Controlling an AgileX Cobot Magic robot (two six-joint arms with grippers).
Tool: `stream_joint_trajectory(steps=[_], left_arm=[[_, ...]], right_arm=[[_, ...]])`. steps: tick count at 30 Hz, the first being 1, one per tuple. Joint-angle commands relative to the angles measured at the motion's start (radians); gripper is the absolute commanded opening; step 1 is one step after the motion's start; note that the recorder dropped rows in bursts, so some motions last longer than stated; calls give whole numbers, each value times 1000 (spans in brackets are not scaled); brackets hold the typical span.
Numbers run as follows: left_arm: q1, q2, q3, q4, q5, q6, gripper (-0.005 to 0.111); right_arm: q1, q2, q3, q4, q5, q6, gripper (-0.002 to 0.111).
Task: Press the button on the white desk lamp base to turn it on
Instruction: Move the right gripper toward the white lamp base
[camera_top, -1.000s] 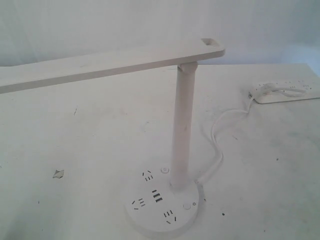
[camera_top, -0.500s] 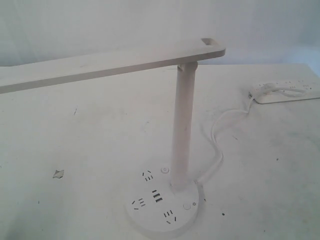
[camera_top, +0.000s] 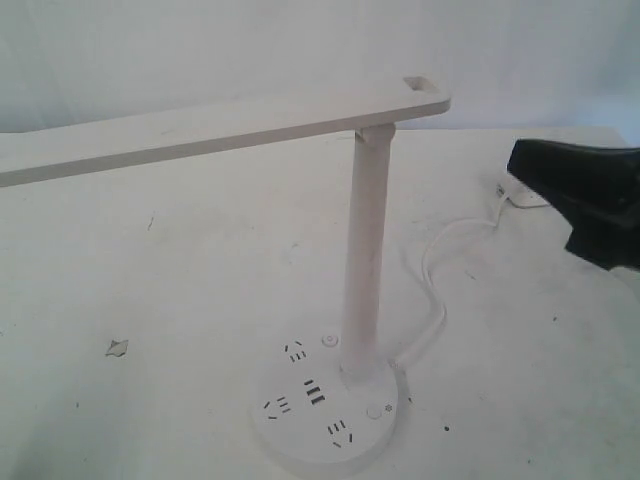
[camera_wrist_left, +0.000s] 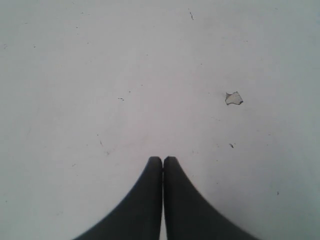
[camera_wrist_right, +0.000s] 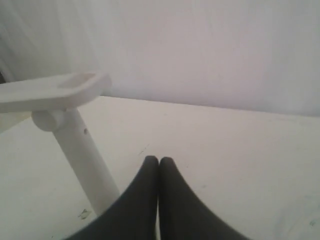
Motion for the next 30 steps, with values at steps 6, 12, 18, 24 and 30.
stream_joint_trajectory(steps=[6,12,18,24,30], left_arm=[[0,-4,1,-2,7,-1,0],[0,-4,1,-2,7,-1,0],[0,-4,1,-2,7,-1,0],[0,-4,1,-2,7,-1,0],[0,-4,1,-2,7,-1,0]], right_arm=[[2,25,159,-51,-119,89,0],[2,27,293,-49,-114,55,0],[2,27,346,-33,-121,55,0],[2,27,373,-25,-141,-33,0],[2,27,377,11,-213,-70,0]])
